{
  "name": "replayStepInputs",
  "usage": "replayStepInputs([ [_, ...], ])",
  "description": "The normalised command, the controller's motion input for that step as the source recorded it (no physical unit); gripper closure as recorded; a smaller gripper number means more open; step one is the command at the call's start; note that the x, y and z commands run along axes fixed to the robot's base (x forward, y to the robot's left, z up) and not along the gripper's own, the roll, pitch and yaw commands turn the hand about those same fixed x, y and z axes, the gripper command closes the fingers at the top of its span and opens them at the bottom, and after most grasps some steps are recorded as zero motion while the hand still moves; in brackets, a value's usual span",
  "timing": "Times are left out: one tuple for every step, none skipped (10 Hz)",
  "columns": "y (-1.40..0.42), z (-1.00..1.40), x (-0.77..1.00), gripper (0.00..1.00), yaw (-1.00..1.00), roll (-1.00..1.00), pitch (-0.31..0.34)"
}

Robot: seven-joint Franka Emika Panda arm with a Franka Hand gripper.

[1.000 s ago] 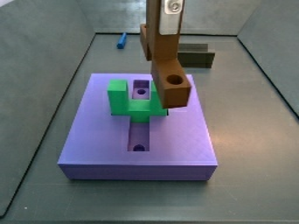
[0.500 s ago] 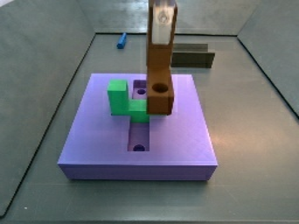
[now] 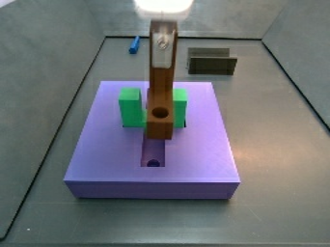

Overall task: Pick up the brown object. Move up. Move to above the board. Insert the brown object.
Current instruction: Insert the brown object.

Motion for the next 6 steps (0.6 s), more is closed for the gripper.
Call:
replayStepInputs([
  [0.01,-0.22,-0.23,1.0,-0.03,0.0,-0.094],
  [0.04,-0.21,-0.25,1.0,-0.03,0.0,-0.096],
  [0.03,-0.18,-0.22,1.0,-0.01,-0.02,-0.1],
  [0.02,-0.16,-0.07,1.0,0.0,-0.04,-0.09],
  [0.0,-0.2,0.0,1.0,0.0,-0.03,-0.066],
  [0.0,-0.22,0.04,1.0,0.0,-0.05,-0.067],
])
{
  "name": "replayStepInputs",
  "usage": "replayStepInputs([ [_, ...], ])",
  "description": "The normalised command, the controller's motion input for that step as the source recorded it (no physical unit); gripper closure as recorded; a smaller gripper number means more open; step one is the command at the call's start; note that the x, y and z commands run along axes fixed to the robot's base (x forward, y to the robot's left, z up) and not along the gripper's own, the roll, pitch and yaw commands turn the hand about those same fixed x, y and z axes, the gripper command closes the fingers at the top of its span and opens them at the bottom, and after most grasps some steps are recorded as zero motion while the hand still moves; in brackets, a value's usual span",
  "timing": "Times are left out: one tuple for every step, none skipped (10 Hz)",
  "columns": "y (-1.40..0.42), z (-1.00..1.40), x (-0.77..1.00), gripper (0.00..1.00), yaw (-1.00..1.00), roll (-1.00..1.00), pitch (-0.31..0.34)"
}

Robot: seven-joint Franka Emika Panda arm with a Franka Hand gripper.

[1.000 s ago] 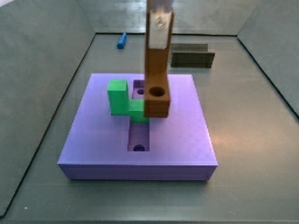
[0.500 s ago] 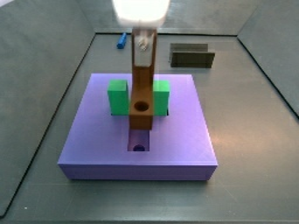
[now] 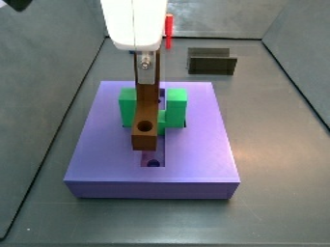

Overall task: Pick up the brown object. Move up. Move to above the board. Insert the brown object.
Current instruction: Insert the brown object.

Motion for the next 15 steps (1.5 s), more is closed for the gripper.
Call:
replayStepInputs([
  [0.0,-0.21,0.06,1.0,0.0,-0.07,-0.064],
  [0.0,-0.22,0.05,1.0,0.0,-0.05,-0.06],
  [0.0,-0.23,0.04,1.0,0.01,-0.03,-0.061],
  [0.0,-0.25,0.03,1.0,0.01,0.0,-0.059],
  [0.0,-0.25,0.09,1.0,0.01,0.0,-0.053],
  [0.0,-0.33,0.17,1.0,0.01,0.06,-0.05],
  [0.0,-0.35,0.09,1.0,0.01,0.14,-0.044],
  [0.0,-0.38,0.05,1.0,0.01,0.17,-0.053],
  [0.0,-0.35,0.07,1.0,0.03,0.19,-0.044],
  [0.0,-0.29,0.14,1.0,0.0,0.2,-0.02],
  [-0.04,-0.28,0.21,1.0,0.0,0.21,-0.019],
  [-0.03,-0.36,0.11,1.0,0.0,0.21,-0.034],
  [-0.02,-0.34,0.0,1.0,0.0,0.19,-0.036],
  [-0.03,-0.34,0.0,1.0,0.0,0.13,-0.051],
  [-0.17,-0.2,-0.05,1.0,0.01,-0.01,-0.066],
])
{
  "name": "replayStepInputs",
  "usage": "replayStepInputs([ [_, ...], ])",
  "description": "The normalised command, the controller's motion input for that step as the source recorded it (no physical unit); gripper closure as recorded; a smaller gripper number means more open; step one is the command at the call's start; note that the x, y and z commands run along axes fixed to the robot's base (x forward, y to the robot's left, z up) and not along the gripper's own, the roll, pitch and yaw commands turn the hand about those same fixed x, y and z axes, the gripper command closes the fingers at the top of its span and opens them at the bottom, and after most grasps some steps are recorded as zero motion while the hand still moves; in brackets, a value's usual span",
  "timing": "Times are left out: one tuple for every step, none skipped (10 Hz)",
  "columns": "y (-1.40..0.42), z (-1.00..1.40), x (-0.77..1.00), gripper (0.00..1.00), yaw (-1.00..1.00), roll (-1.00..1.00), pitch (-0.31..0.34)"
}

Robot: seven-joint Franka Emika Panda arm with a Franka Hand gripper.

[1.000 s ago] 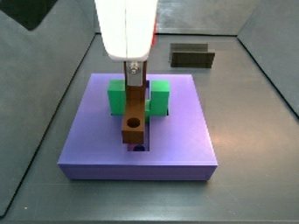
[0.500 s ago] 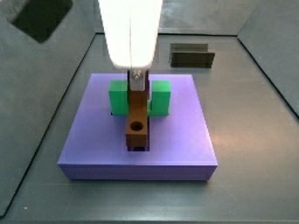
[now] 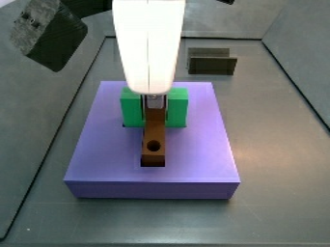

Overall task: Pick up the brown object. Move up. Move to above the board. Insert the brown object.
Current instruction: Insert the brown object.

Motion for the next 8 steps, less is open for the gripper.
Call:
replayStepInputs([
  [-0.28,-0.23,0.0,1.0,0.03,-0.03,-0.083],
  [-0.11,-0.29,0.01,1.0,0.0,-0.05,-0.097],
  [-0.01,-0.39,0.0,1.0,0.0,-0.07,-0.116],
  [0.0,-0.46,0.0,1.0,0.0,-0.07,-0.13],
  [0.05,-0.75,-0.02,1.0,0.0,-0.08,-0.227],
  [0.03,-0.75,-0.02,1.0,0.0,-0.08,-0.231],
  [0.0,-0.63,-0.01,1.0,0.0,-0.1,-0.22],
  [0.0,0.0,0.0,1.0,0.0,0.0,0.0],
])
